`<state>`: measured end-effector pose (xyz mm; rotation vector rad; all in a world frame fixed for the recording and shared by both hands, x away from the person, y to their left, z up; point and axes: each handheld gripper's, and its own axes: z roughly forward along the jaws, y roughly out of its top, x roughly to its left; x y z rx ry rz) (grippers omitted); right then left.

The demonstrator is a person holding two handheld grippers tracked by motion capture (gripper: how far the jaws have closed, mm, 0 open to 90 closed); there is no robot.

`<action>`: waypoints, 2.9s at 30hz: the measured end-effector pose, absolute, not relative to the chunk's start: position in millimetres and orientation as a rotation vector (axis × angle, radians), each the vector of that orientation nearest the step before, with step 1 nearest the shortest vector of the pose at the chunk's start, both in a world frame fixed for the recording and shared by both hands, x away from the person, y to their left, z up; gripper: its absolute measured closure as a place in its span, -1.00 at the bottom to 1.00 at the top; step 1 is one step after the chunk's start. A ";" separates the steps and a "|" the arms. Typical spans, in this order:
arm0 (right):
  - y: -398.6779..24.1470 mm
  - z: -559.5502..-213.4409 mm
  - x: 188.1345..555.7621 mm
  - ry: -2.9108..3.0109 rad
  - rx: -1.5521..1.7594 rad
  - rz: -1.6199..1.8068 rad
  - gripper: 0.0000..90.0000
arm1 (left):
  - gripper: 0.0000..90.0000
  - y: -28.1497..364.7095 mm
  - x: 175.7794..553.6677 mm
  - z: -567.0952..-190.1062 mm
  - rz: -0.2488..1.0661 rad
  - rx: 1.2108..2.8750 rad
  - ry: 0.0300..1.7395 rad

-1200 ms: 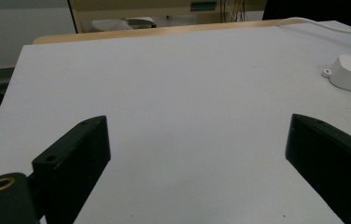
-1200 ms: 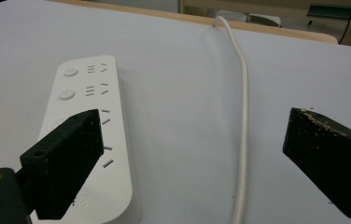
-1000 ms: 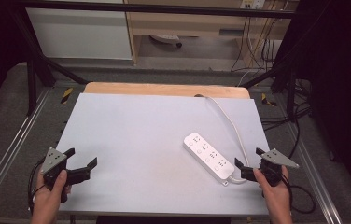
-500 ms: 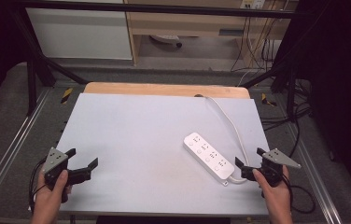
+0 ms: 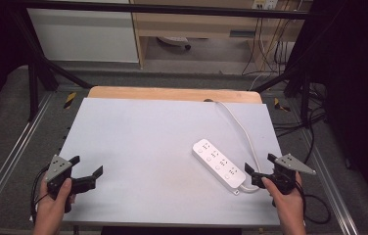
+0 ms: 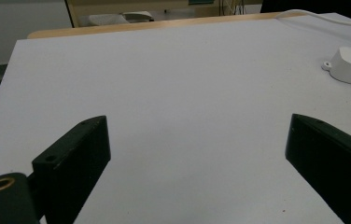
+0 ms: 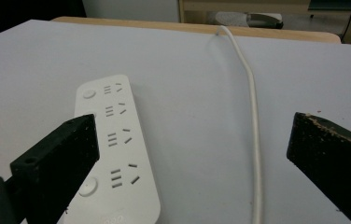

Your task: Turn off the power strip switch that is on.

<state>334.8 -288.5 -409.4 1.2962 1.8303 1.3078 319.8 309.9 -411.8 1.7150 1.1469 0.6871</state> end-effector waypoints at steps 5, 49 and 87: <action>-276.7 -393.5 340.9 1.858 1.276 1.309 -0.91 | -0.86 309.4 320.0 -412.5 0.687 1.719 1.150; -223.3 -380.0 361.5 1.962 1.077 1.390 0.74 | -0.85 311.3 320.4 -413.5 0.693 1.725 1.154; -198.8 -395.5 361.7 2.100 1.100 1.351 1.00 | -0.85 311.2 319.9 -413.2 0.692 1.723 1.151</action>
